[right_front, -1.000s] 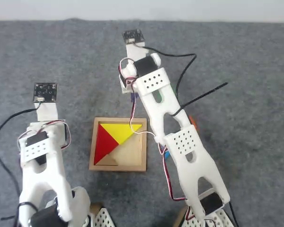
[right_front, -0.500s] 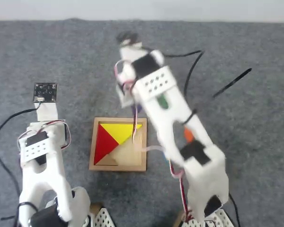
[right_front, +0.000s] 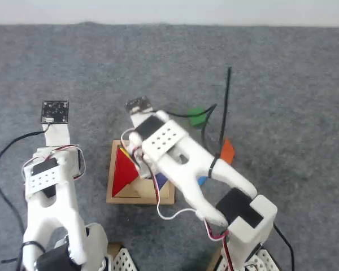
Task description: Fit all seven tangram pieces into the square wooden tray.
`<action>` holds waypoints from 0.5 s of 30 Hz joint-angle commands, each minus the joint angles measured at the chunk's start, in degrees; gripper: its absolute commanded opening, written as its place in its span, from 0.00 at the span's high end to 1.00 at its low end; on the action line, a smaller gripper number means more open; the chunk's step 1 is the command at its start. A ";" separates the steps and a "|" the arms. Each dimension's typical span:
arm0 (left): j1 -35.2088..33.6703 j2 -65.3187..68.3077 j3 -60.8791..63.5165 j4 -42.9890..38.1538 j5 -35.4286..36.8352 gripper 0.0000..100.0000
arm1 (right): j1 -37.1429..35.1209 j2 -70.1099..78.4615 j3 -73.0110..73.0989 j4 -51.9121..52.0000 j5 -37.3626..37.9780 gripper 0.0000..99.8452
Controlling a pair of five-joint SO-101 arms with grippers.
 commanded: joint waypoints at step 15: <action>0.09 -0.18 -0.57 -1.14 0.53 0.98 | -4.09 -4.35 5.54 -8.13 -7.65 0.73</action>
